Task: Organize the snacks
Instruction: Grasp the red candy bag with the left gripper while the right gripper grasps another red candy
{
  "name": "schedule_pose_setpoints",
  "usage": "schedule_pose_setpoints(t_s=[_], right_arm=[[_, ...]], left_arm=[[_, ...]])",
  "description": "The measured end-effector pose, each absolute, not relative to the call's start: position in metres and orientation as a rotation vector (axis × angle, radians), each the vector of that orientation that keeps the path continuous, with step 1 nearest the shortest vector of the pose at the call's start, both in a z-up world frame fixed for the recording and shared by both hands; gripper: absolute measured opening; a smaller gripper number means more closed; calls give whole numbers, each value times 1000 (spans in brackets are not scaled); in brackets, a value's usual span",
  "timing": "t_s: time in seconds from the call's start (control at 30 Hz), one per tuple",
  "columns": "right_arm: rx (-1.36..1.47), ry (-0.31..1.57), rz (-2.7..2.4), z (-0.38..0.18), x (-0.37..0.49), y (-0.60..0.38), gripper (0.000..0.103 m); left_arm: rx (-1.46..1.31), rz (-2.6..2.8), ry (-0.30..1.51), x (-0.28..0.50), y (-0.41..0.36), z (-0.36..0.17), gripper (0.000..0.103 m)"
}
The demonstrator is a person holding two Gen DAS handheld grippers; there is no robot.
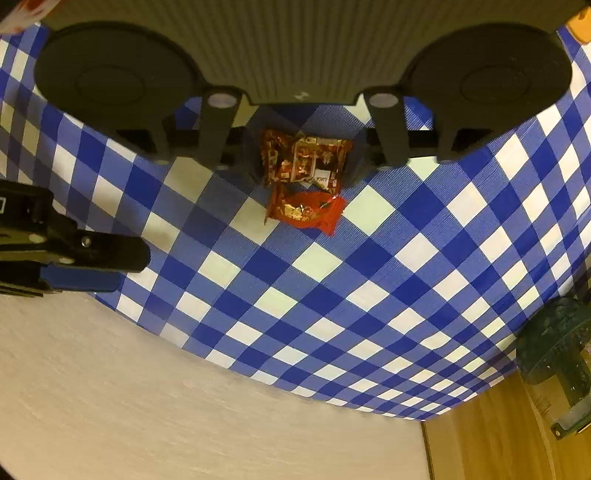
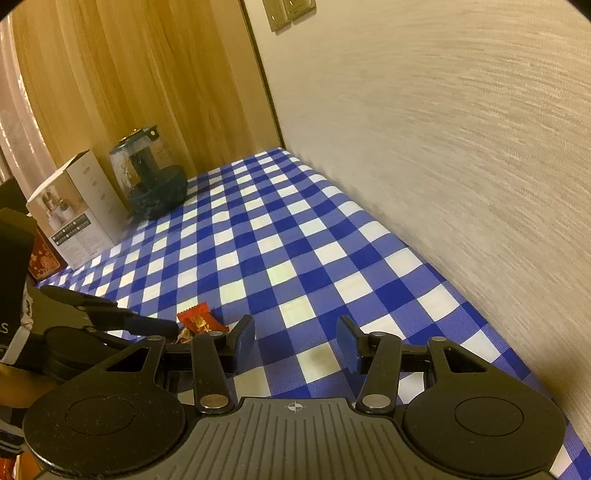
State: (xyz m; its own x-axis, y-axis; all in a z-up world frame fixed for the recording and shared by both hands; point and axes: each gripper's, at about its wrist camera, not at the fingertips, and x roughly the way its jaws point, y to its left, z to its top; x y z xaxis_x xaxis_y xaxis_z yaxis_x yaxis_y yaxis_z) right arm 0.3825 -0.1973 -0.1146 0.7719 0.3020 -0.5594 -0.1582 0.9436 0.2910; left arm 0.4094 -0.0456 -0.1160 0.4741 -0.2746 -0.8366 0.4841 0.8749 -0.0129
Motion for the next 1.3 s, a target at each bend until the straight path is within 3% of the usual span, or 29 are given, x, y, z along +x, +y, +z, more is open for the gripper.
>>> schedule_pose_setpoints(t_s=[0.17, 1.2, 1.3], right_arm=[[238, 644, 250, -115, 382, -197, 50], [-48, 603, 531, -145, 425, -104, 50], [-88, 617, 531, -154, 428, -98, 39]], left_arm=[[250, -457, 991, 405, -43, -114, 34], [154, -366, 875, 372, 23, -59, 33], [153, -365, 867, 371, 24, -57, 33]])
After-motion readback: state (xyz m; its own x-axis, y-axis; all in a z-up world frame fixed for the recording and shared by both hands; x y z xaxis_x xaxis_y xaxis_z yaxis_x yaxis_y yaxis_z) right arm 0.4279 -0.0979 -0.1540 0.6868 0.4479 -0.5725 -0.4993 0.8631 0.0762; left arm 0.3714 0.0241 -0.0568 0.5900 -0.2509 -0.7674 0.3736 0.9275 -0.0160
